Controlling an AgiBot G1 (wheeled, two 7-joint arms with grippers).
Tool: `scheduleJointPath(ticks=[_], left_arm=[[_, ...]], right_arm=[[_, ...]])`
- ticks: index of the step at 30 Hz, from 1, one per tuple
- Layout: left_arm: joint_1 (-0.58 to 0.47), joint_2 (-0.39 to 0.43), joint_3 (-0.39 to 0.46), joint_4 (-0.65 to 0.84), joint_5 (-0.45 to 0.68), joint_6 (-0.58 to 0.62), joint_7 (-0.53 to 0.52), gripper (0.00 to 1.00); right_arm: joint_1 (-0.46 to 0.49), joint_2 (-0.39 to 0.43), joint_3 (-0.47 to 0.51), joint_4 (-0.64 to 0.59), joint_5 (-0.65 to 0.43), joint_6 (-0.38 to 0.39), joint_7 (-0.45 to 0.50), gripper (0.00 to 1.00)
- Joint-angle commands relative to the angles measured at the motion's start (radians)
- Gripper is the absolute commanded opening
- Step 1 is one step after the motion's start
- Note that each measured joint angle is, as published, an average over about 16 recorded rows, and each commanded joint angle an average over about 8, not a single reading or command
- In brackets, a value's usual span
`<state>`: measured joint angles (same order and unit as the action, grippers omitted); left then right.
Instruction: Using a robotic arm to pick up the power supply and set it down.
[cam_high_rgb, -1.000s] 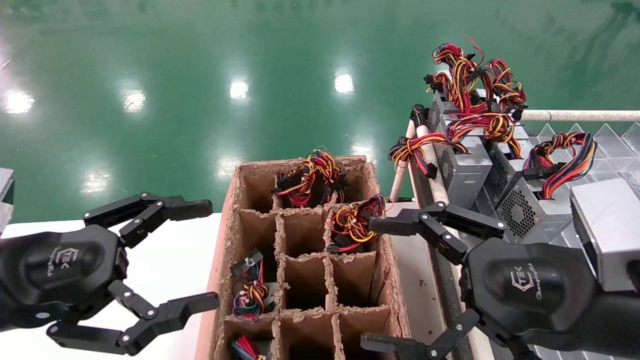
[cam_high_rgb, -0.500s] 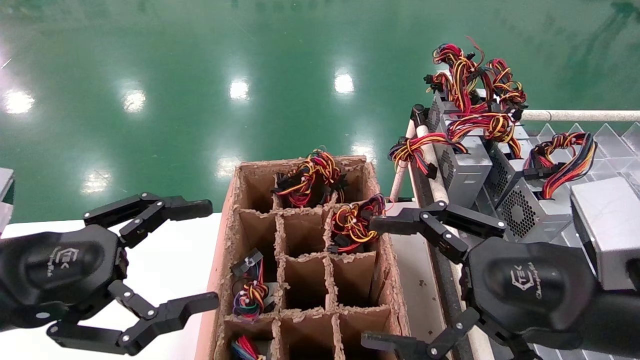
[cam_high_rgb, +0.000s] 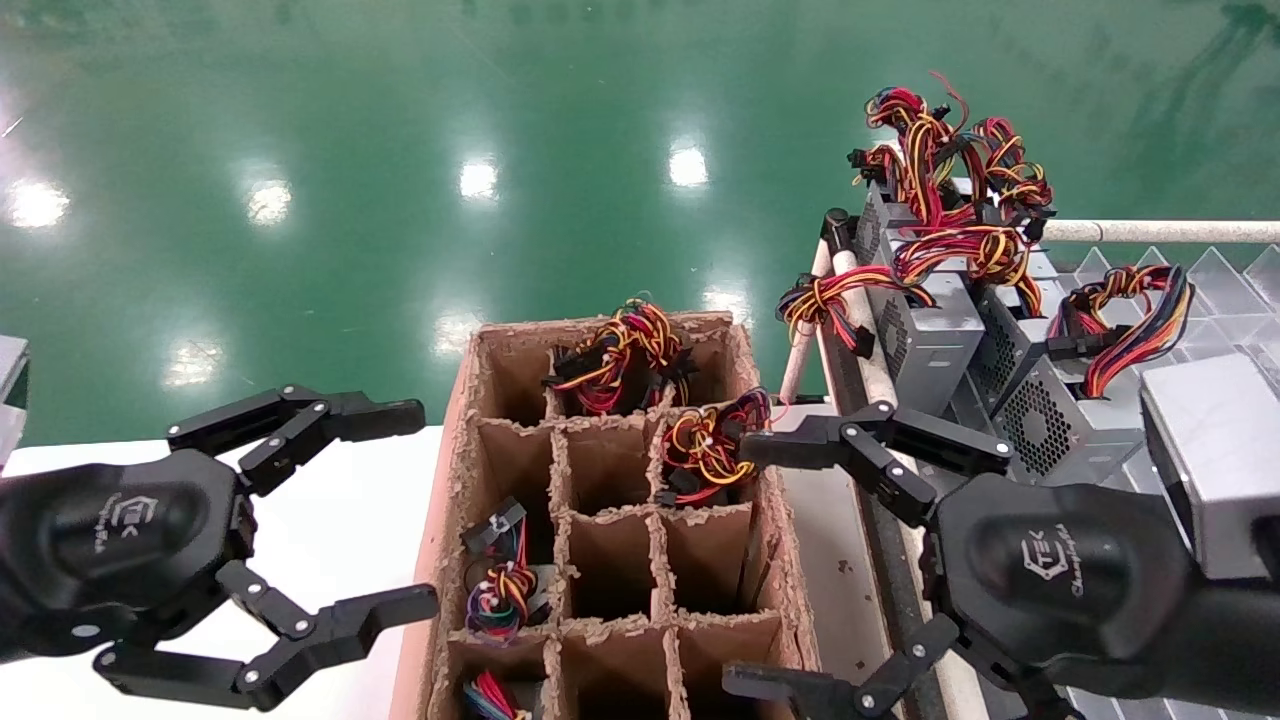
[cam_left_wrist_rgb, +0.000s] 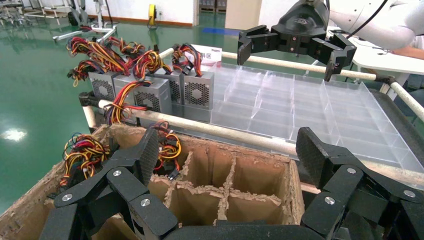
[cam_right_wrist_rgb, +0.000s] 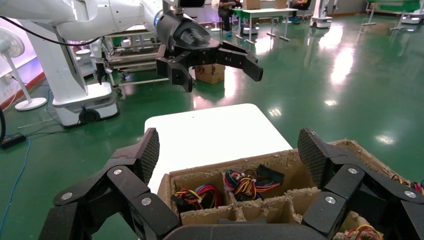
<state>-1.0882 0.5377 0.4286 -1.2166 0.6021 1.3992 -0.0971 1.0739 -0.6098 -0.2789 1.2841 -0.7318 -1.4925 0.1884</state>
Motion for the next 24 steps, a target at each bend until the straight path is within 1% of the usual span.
scheduleJointPath(ticks=[1,24], left_arm=[[0.0,0.0,0.0,0.0,0.0,0.0,0.0,1.0],[0.0,0.0,0.0,0.0,0.0,0.0,0.0,1.0]], right_arm=[[0.0,0.0,0.0,0.0,0.0,0.0,0.0,1.0],[0.0,0.0,0.0,0.0,0.0,0.001,0.0,1.0]])
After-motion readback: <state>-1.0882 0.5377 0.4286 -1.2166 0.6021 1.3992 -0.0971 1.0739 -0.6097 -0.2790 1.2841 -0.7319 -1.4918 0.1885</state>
